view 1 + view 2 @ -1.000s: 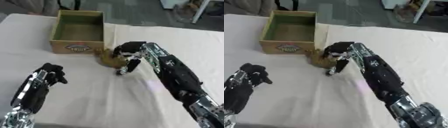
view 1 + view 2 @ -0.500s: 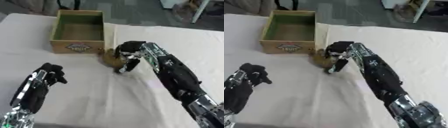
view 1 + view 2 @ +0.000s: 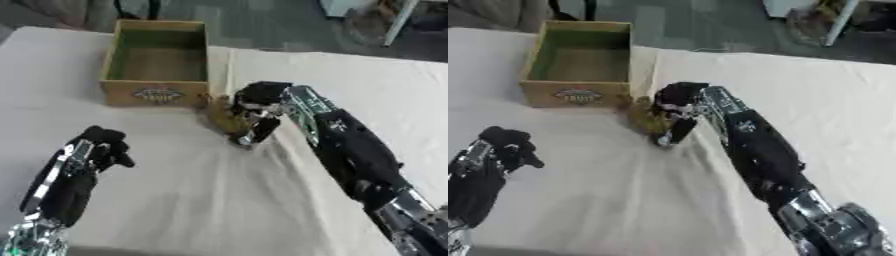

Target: Pick up objects on the table and place them in the box.

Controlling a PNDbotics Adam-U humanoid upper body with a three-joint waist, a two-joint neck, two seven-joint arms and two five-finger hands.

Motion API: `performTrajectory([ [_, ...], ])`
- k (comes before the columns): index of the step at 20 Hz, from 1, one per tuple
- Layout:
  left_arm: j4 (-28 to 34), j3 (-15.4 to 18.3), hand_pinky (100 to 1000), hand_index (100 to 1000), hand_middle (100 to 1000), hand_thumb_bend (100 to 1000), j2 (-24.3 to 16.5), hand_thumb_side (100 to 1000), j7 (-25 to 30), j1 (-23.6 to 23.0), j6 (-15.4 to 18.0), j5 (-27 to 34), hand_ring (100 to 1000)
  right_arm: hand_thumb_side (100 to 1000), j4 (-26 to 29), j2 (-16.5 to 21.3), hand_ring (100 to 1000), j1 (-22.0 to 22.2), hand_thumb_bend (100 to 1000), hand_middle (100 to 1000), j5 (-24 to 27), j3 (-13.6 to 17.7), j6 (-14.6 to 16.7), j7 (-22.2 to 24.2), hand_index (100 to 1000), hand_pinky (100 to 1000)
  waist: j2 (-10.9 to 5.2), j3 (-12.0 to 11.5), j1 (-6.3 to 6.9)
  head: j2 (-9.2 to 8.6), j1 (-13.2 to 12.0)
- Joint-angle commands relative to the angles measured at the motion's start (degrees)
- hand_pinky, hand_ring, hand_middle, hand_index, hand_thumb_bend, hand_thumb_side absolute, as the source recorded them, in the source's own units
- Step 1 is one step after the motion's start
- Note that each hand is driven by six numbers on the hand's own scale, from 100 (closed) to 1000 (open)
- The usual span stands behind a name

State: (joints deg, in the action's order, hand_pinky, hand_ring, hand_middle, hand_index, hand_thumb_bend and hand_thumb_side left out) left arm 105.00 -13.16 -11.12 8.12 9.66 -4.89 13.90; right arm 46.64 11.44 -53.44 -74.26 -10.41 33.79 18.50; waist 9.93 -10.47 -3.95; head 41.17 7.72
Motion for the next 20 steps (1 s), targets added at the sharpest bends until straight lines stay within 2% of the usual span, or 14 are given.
performTrajectory([
  [1, 0.8, 0.0, 576, 658, 515, 100, -0.4, 734, 0.1, 0.5, 0.2, 0.2, 498, 571, 2.5, 2.2, 223, -1.2, 100, 237, 1.0, 0.6, -0.4, -0.7, 275, 117, -0.91, 0.2, 0.41, -0.16, 0.0],
  [8, 0.8, -0.1, 576, 658, 515, 100, -0.5, 732, 0.2, 0.5, 0.1, 0.2, 499, 551, 4.8, 3.1, 215, -1.9, 100, 229, 3.6, 0.6, -0.7, -0.1, 270, 112, -1.09, 0.2, 0.38, -0.12, 0.0],
  [14, 0.8, -0.3, 576, 659, 515, 100, -0.6, 731, 0.4, 0.4, 0.1, 0.3, 499, 527, 10.1, 5.2, 215, -7.1, 100, 231, 8.4, 0.8, 0.0, -0.3, 275, 114, -1.62, 0.0, 0.17, -0.32, 0.0],
  [19, 0.8, -0.4, 576, 659, 515, 100, -0.7, 731, 0.5, 0.3, 0.1, 0.3, 499, 513, 11.3, 5.0, 220, -10.1, 100, 235, 11.2, 0.9, -1.1, 1.2, 280, 117, -1.78, -0.6, 0.01, -0.32, 0.1],
  [20, 0.7, -0.5, 576, 659, 515, 100, -0.6, 733, 0.6, 0.3, 0.0, 0.3, 499, 534, 11.3, 4.7, 220, -10.7, 100, 236, 11.3, 0.9, -1.4, 1.4, 280, 117, -1.83, -0.9, -0.01, -0.37, 0.1],
])
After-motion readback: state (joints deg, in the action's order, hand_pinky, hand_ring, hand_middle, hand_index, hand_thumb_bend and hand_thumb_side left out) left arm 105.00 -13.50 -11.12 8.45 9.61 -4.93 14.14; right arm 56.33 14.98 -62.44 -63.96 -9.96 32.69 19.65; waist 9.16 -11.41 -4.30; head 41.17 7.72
